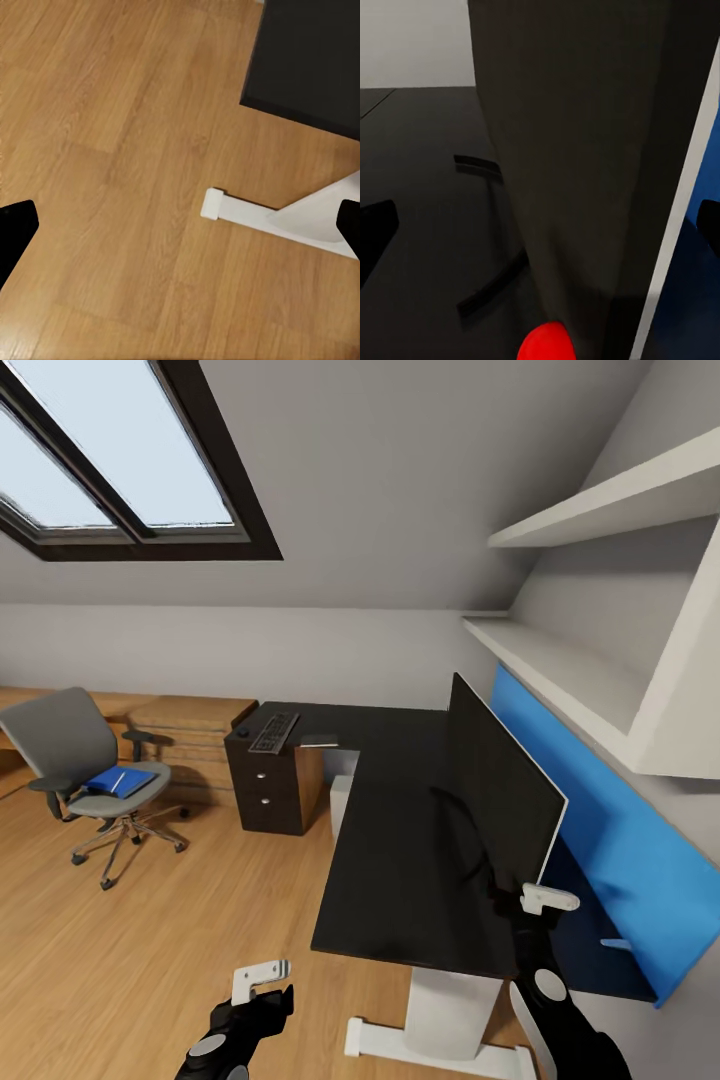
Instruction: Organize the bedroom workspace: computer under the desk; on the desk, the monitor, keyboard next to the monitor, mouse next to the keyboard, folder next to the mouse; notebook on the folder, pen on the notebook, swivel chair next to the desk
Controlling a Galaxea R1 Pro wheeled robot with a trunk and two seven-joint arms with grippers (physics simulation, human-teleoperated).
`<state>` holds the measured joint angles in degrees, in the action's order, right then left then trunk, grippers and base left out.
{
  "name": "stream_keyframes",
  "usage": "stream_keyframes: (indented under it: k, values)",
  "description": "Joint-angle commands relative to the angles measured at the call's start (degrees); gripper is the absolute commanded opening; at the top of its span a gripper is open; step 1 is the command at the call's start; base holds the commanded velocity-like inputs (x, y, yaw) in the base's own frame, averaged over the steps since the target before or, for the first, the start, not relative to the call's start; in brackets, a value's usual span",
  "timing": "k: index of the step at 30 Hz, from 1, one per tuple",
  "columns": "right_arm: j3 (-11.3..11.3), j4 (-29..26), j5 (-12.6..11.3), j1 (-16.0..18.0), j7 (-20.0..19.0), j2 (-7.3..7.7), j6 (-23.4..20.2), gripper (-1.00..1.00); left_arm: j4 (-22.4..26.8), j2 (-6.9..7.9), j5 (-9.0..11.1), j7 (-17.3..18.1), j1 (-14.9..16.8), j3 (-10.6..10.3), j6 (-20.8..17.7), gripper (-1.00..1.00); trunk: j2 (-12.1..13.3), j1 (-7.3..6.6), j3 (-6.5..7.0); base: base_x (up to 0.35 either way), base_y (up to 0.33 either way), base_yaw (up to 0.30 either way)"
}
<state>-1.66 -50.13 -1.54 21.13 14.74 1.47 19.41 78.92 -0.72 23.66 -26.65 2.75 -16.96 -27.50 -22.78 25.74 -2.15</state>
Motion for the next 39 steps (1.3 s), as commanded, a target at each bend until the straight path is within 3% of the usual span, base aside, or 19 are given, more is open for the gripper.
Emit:
stream_keyframes:
  k: [1, 20, 39]
  values:
    - [0.08, 0.03, -0.14, 0.05, 0.12, 0.02, 0.19, 1.0, 0.03, 0.02, 0.61, -0.52, 0.06, -0.06, -0.1, 1.0, -0.14, 0.04, -0.14, 0.002, 0.238, 0.0]
    - [0.13, 0.03, -0.1, 0.05, 0.16, -0.06, 0.19, 1.0, 0.02, 0.02, 0.66, -0.51, 0.06, -0.01, -0.16, 1.0, -0.14, 0.04, -0.14, 0.0, 0.114, 0.0]
    - [0.18, 0.09, -0.12, 0.05, 0.21, -0.14, 0.19, 1.0, -0.66, -0.01, 0.68, -0.51, 0.06, -0.09, -0.24, 1.0, -0.14, 0.04, -0.14, -0.172, 0.0, 0.0]
